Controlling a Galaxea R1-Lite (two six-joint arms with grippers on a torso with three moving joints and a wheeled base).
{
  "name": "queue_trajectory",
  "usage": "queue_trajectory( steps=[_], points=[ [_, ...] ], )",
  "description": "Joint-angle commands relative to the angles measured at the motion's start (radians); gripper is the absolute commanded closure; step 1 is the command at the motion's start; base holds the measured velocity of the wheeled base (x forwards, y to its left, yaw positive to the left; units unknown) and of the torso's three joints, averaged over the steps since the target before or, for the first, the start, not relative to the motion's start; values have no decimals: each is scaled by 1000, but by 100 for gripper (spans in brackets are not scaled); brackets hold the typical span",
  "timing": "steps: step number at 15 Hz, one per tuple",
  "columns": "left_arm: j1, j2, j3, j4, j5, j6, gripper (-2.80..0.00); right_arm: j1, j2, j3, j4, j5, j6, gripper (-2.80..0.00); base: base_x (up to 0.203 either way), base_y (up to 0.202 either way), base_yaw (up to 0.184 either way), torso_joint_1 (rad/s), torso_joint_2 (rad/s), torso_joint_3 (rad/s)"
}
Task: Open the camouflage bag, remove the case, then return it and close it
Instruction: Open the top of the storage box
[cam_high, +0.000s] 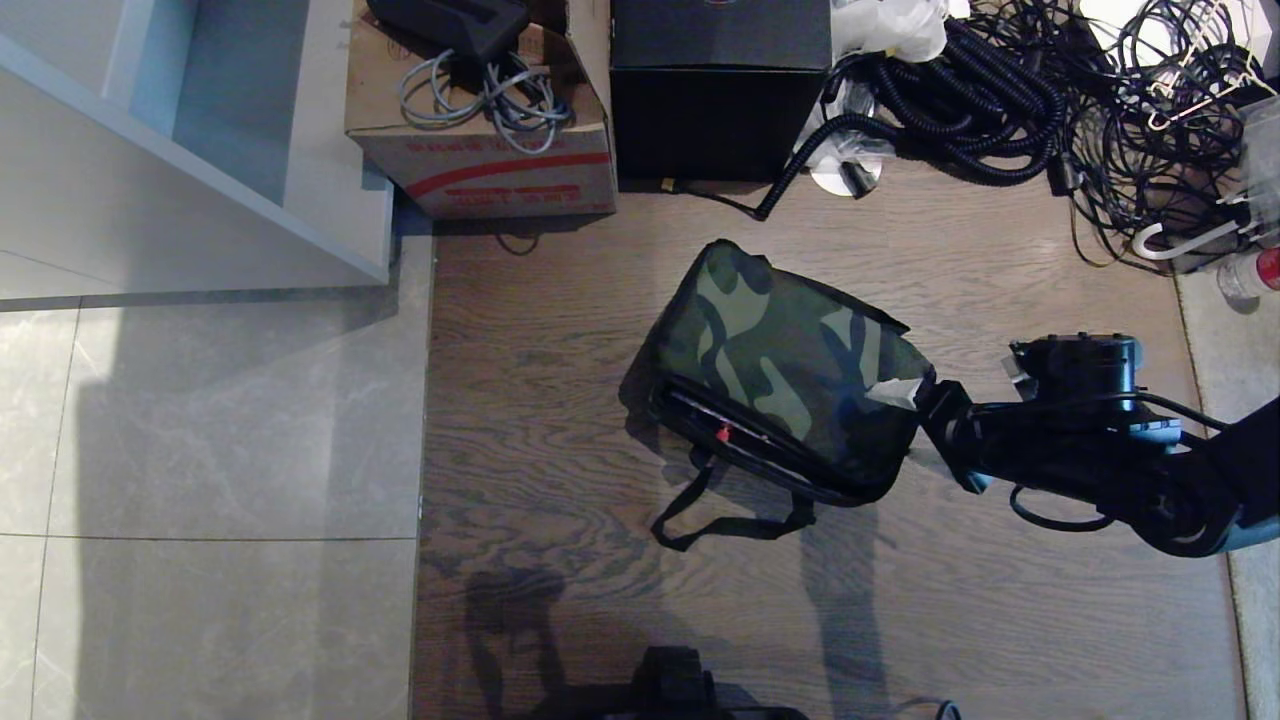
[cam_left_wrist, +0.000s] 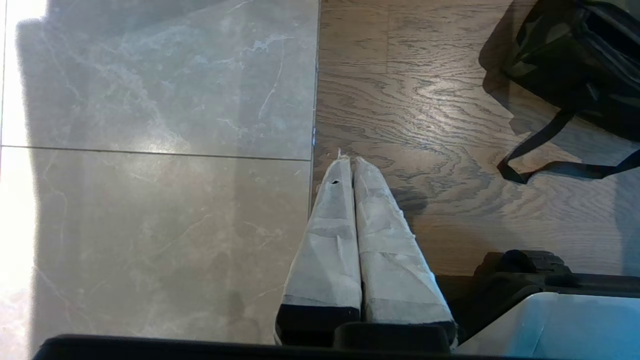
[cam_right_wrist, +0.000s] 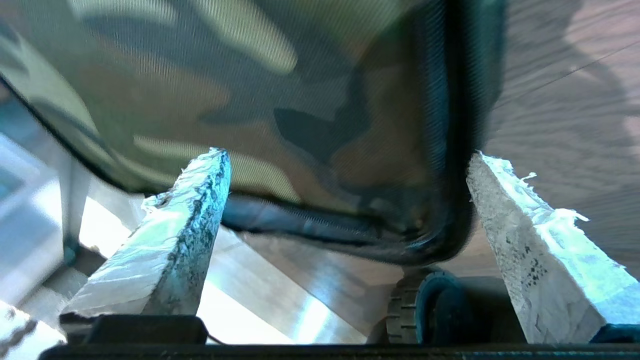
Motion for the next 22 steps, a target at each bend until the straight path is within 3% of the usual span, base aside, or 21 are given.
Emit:
queue_trajectory(
  steps=[1, 10, 12, 15, 22],
  points=[
    [0, 0, 0, 0, 0, 0, 0, 27, 31, -10, -10, 0, 6, -280, 0, 0, 0, 0, 0, 0],
    [0, 0, 0, 0, 0, 0, 0, 86, 94, -28, -151, -52, 10, -280, 0, 0, 0, 0, 0, 0],
    [0, 0, 0, 0, 0, 0, 0, 84, 80, -33, -154, -55, 72, -280, 0, 0, 0, 0, 0, 0],
    [0, 0, 0, 0, 0, 0, 0, 84, 35, -51, -197, -53, 239, -280, 0, 0, 0, 0, 0, 0],
    [0, 0, 0, 0, 0, 0, 0, 84, 46, -67, -269, -53, 344, -280, 0, 0, 0, 0, 0, 0]
  ],
)
